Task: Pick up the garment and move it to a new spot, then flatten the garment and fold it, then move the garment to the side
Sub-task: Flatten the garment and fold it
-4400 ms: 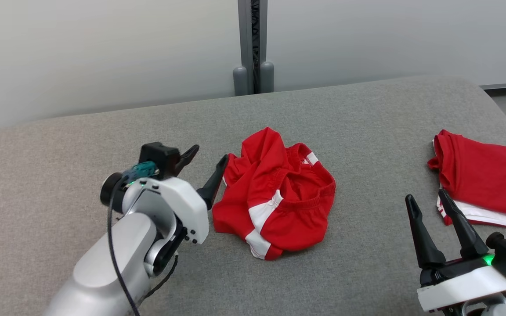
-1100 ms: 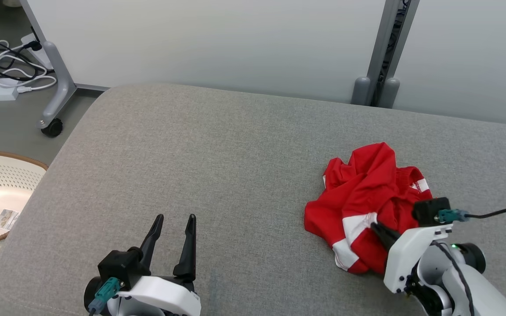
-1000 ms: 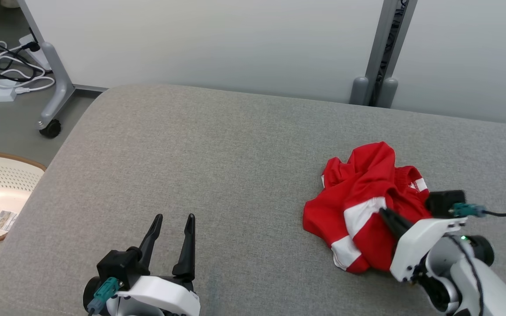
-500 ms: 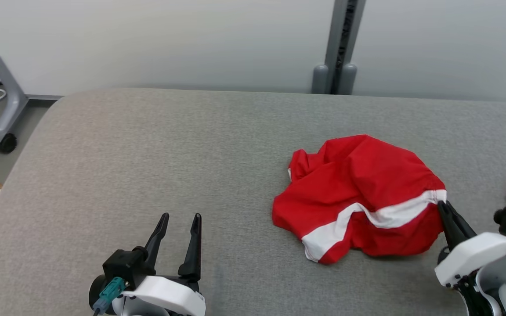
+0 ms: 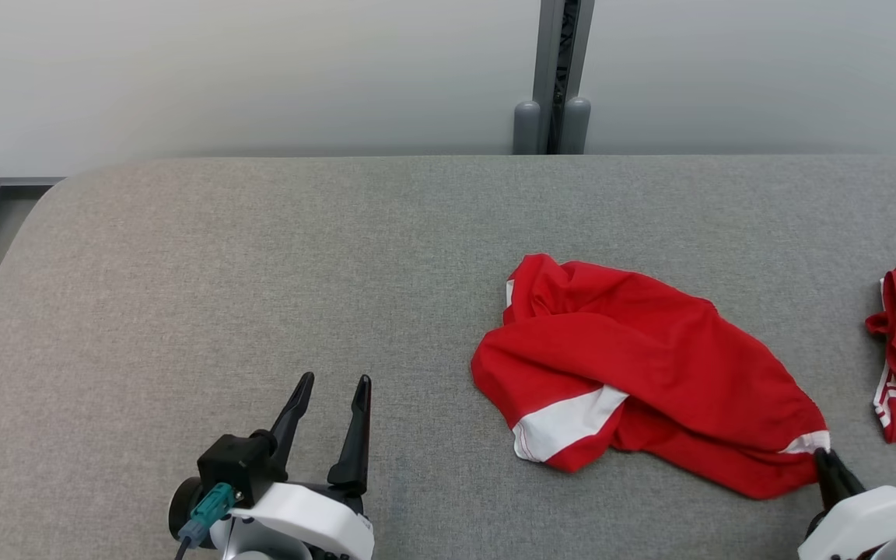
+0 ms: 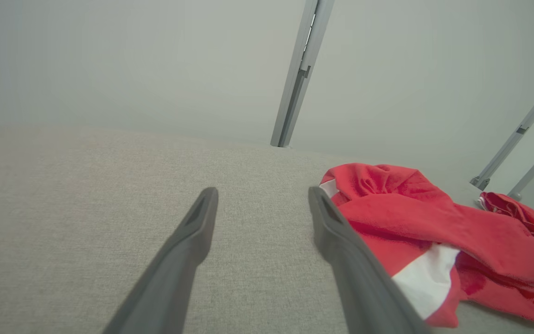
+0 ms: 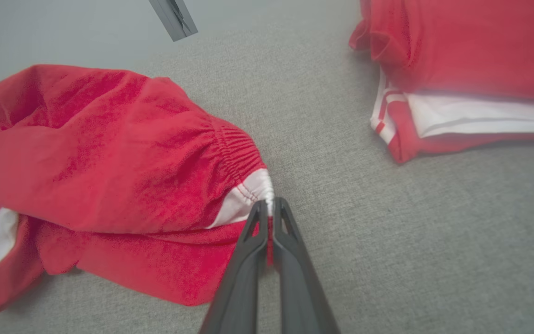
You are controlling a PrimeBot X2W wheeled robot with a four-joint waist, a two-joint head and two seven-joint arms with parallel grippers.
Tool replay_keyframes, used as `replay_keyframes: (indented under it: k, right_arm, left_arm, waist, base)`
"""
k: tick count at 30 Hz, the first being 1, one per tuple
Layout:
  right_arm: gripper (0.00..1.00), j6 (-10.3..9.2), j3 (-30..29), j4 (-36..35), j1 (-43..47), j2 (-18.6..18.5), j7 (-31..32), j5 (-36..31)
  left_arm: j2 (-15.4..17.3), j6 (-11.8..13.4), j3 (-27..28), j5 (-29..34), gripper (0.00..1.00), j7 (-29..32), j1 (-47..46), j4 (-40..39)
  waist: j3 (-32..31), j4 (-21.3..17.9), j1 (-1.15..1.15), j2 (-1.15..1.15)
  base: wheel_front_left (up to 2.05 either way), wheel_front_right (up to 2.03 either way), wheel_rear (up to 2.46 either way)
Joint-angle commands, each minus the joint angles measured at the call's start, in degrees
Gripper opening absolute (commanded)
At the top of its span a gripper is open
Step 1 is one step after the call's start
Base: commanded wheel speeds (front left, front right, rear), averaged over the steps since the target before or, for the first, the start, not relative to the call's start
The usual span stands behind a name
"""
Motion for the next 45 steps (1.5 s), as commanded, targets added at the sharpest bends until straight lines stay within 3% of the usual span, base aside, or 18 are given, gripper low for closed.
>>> replay_keyframes:
  k: [1,6,8,9,10,27,37,45]
  right_arm:
    - [0.0,0.01,-0.1,0.5,0.5,0.0,0.9,-0.7]
    - [0.0,0.01,-0.4,1.3,0.5,1.1,2.4,-1.9]
    - [0.33,0.01,-0.5,1.3,0.3,1.2,2.4,-2.1]
    - [0.63,0.01,-0.6,1.3,0.2,1.3,2.6,-2.1]
    - [1.0,0.01,-0.6,1.3,0.1,1.3,2.7,-2.3]
    - [1.0,0.01,0.6,-7.8,2.6,1.7,2.3,-3.2]
    - [1.0,0.01,1.1,-10.2,2.9,1.5,3.2,-3.0]
    - [1.0,0.01,3.1,-9.3,0.3,-0.4,2.9,-1.2]
  left_arm:
    - [0.2,-0.3,0.1,-0.2,1.0,-0.2,-1.0,0.2]
    - [0.1,-0.4,-0.6,-0.2,1.0,0.0,-1.4,0.5]
    - [0.1,-0.3,-0.9,-0.2,1.0,0.0,-1.4,0.5]
    - [0.0,-0.3,-1.0,-0.2,1.0,0.1,-1.5,0.5]
    - [0.1,-0.3,-1.0,-0.3,1.0,0.1,-1.5,0.6]
    - [0.1,-0.7,-3.5,-1.0,1.0,1.7,-0.5,-0.3]
    - [-0.6,-4.2,-10.1,-4.8,1.0,9.8,-1.7,2.2]
    - [-1.0,-6.1,-15.7,-12.0,1.0,14.2,-5.9,5.5]
  waist:
    - [0.1,0.1,0.0,0.0]
    - [0.4,0.2,0.0,0.0]
    - [0.5,0.1,0.0,0.0]
    - [0.4,0.1,0.0,0.0]
    - [0.4,0.0,0.0,0.0]
    - [-0.4,-1.9,0.0,0.0]
    - [0.0,-3.4,0.0,0.0]
    - [2.7,-4.5,0.0,0.0]
  base:
    - [0.0,0.0,0.0]
    - [0.0,0.0,0.0]
    - [0.0,0.0,0.0]
    - [0.0,0.0,0.0]
    - [0.0,0.0,0.0]
    - [0.0,0.0,0.0]
    - [0.0,0.0,0.0]
    - [0.0,0.0,0.0]
